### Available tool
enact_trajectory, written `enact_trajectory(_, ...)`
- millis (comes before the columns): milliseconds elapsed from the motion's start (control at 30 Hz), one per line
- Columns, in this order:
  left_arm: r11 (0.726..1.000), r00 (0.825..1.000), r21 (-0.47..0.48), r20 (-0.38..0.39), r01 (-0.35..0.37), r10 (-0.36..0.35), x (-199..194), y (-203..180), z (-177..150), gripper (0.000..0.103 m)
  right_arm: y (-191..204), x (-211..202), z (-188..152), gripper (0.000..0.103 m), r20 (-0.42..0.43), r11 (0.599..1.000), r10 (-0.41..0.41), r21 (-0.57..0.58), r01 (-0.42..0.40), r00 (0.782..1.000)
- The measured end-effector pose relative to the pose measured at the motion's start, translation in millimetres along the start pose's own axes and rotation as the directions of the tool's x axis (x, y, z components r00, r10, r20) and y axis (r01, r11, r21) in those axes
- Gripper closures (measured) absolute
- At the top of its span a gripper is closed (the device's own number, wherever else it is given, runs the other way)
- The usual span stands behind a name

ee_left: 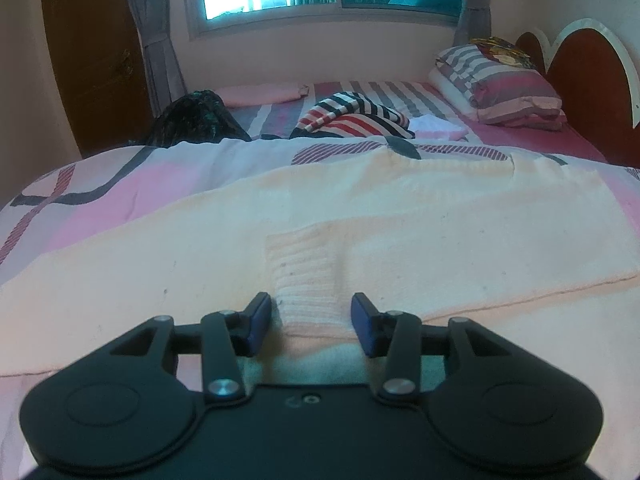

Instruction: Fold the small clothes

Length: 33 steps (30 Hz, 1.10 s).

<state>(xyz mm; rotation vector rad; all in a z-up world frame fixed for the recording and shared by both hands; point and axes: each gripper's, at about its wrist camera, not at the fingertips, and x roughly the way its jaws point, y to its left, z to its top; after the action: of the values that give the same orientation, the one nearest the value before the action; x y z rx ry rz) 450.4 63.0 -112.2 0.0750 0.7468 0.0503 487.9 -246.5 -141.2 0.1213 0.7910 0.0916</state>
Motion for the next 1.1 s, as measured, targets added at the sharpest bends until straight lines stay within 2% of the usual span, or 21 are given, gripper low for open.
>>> enact_trajectory(100, 1.0, 1.0, -0.011, -0.014, 0.001, -0.001, -2.3, 4.0, 3.4, 0.054, -1.6, -0.4, 3.3, 0.103, -0.015, 1.0, 0.001, 0.001, -0.001, 1.0)
enact_trajectory(167, 0.999, 0.999, -0.049, 0.029, -0.019, 0.021, -18.8, 19.4, 3.1, 0.038, -5.8, -12.9, 5.2, 0.103, 0.019, 0.999, 0.021, 0.042, -0.022, 1.0)
enact_trajectory(200, 0.997, 0.997, -0.075, 0.071, -0.033, 0.038, -28.5, 30.2, -1.2, 0.02, -7.4, -21.3, 4.9, 0.103, 0.05, 0.998, 0.035, 0.05, -0.037, 0.998)
enact_trajectory(233, 0.993, 0.993, -0.114, 0.108, -0.043, 0.055, -39.0, 46.9, -7.8, 0.017, -8.3, -27.6, 3.6, 0.103, 0.068, 0.998, 0.039, 0.053, -0.043, 0.997)
enact_trajectory(300, 0.974, 0.99, -0.217, 0.112, -0.066, 0.091, -53.9, 87.4, -22.2, 0.026, -8.9, -33.6, 0.6, 0.103, 0.078, 0.997, 0.044, 0.063, -0.049, 0.996)
enact_trajectory(333, 0.954, 0.988, -0.287, 0.096, -0.088, 0.12, -60.6, 112.6, -31.7, 0.031, -8.0, -34.7, -1.2, 0.103, 0.083, 0.997, 0.034, 0.06, -0.039, 0.996)
enact_trajectory(400, 0.889, 0.983, -0.439, 0.066, -0.127, 0.173, -72.9, 163.6, -53.2, 0.037, -5.3, -34.5, -3.0, 0.103, 0.086, 0.998, 0.017, 0.06, -0.022, 0.996)
enact_trajectory(433, 0.841, 0.977, -0.52, 0.052, -0.15, 0.206, -79.8, 190.0, -65.6, 0.043, -4.7, -34.4, -4.0, 0.103, 0.093, 0.997, 0.021, 0.075, -0.028, 0.995)
enact_trajectory(500, 0.723, 0.965, -0.667, 0.019, -0.182, 0.26, -90.2, 239.1, -90.1, 0.05, -1.3, -37.4, -5.4, 0.103, 0.114, 0.995, 0.037, 0.091, -0.047, 0.993)
enact_trajectory(533, 0.657, 0.965, -0.733, 0.005, -0.174, 0.261, -92.4, 261.0, -101.5, 0.051, 1.9, -38.5, -6.1, 0.103, 0.121, 0.994, 0.049, 0.089, -0.06, 0.991)
enact_trajectory(567, 0.604, 0.97, -0.785, 0.019, -0.136, 0.242, -93.8, 277.8, -110.8, 0.051, 5.4, -39.8, -6.9, 0.103, 0.127, 0.994, 0.056, 0.084, -0.067, 0.99)
enact_trajectory(633, 0.505, 0.979, -0.863, 0.092, -0.012, 0.181, -94.1, 306.3, -126.6, 0.051, 14.2, -39.7, -8.1, 0.103, 0.131, 0.995, 0.062, 0.069, -0.071, 0.989)
enact_trajectory(667, 0.472, 0.979, -0.882, 0.112, 0.02, 0.169, -93.4, 314.6, -130.7, 0.051, 19.6, -38.0, -8.6, 0.098, 0.129, 0.997, 0.043, 0.056, -0.051, 0.991)
enact_trajectory(700, 0.448, 0.978, -0.893, 0.128, 0.043, 0.161, -92.5, 319.7, -133.4, 0.051, 24.4, -36.5, -9.1, 0.077, 0.127, 0.999, 0.018, 0.044, -0.024, 0.992)
enact_trajectory(733, 0.423, 0.977, -0.904, 0.144, 0.065, 0.159, -90.8, 324.6, -135.8, 0.051, 27.6, -35.5, -9.8, 0.066, 0.128, 0.999, 0.008, 0.035, -0.012, 0.992)
enact_trajectory(767, 0.401, 0.975, -0.912, 0.158, 0.083, 0.158, -88.4, 328.8, -137.6, 0.052, 28.6, -36.3, -10.5, 0.063, 0.144, 0.999, 0.014, 0.035, -0.019, 0.99)
enact_trajectory(833, 0.37, 0.972, -0.923, 0.174, 0.104, 0.16, -82.7, 334.5, -137.0, 0.055, 31.8, -36.7, -9.4, 0.064, 0.151, 0.999, 0.021, 0.022, -0.024, 0.988)
enact_trajectory(900, 0.356, 0.971, -0.929, 0.172, 0.104, 0.164, -78.3, 338.2, -135.6, 0.06, 31.3, -37.3, -7.4, 0.064, 0.163, 1.0, 0.018, 0.019, -0.021, 0.986)
enact_trajectory(967, 0.363, 0.973, -0.928, 0.152, 0.08, 0.173, -75.2, 341.9, -131.3, 0.071, 26.6, -37.1, -5.0, 0.064, 0.162, 0.999, 0.032, 0.032, -0.038, 0.986)
enact_trajectory(1033, 0.365, 0.977, -0.93, 0.113, 0.04, 0.182, -69.7, 344.7, -127.2, 0.093, 22.7, -37.4, -3.3, 0.064, 0.166, 0.999, 0.018, 0.035, -0.025, 0.986)
enact_trajectory(1100, 0.37, 0.978, -0.929, 0.095, 0.02, 0.186, -69.2, 346.4, -127.0, 0.1, 16.4, -37.2, -2.2, 0.064, 0.163, 0.998, 0.028, 0.049, -0.036, 0.986)
